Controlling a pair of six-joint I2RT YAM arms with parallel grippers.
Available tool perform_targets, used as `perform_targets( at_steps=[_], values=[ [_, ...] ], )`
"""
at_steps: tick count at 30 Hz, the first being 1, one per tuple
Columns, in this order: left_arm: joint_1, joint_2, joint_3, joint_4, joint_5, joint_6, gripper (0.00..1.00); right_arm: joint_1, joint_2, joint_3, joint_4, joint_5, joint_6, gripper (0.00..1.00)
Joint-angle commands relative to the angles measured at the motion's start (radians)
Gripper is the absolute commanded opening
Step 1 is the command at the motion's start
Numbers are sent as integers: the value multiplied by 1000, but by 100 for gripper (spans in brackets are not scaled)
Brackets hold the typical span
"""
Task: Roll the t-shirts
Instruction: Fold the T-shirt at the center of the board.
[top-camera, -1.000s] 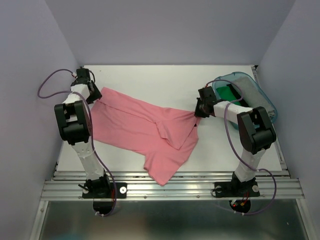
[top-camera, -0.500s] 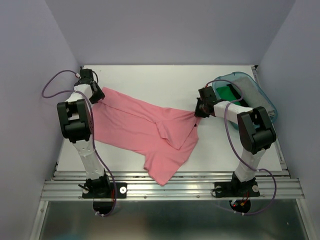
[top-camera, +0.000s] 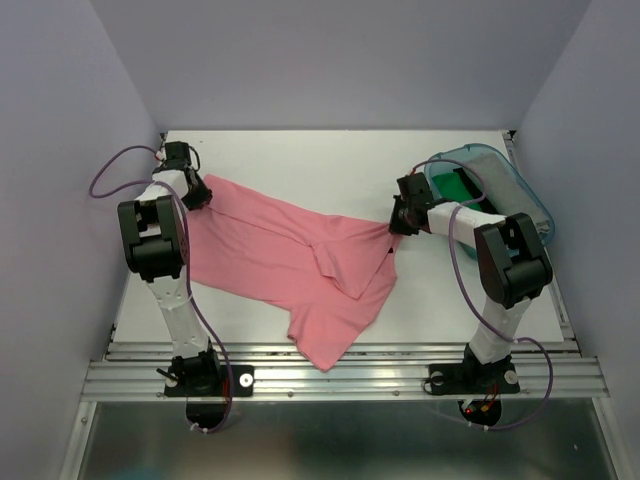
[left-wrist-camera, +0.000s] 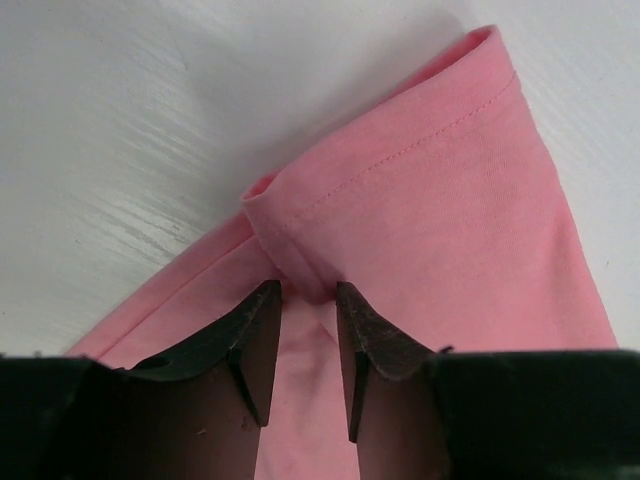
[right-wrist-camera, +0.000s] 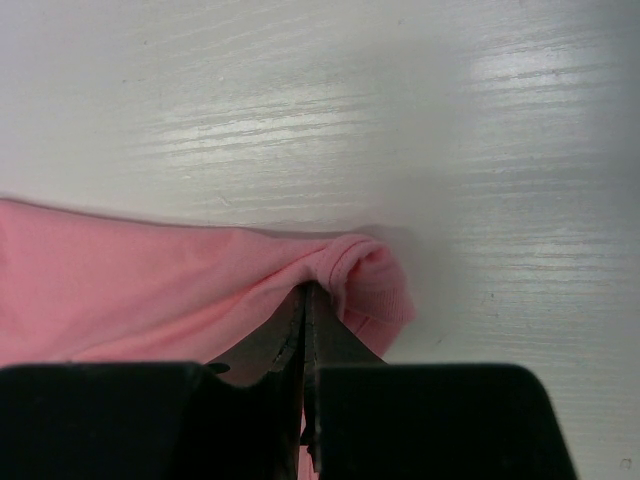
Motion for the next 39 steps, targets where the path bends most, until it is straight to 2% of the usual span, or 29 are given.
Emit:
perform_targets(
  at_steps=[1, 4, 6, 8, 11, 16, 39],
  values=[
    [-6, -5, 38, 18, -7, -10, 35, 2, 22, 5, 6, -8, -9, 4],
    [-6, -5, 44, 20, -10, -10, 30, 2, 20, 3, 6, -6, -8, 4],
    [-8, -7, 46, 18, -10, -10, 22, 2, 19, 0, 6, -8, -8, 4],
    [-9, -11, 46, 18, -13, -9, 10, 2, 17, 0, 6, -8, -6, 4],
    [-11, -13, 53, 15, -16, -6, 0, 2, 17, -2, 6, -11, -4, 4],
    [-15, -24, 53, 7, -30, -4, 0, 2, 16, -5, 6, -11, -4, 4],
    [-26, -277, -108, -31, -95, 4, 0, 2, 22, 9, 7, -3, -4, 4]
  ],
)
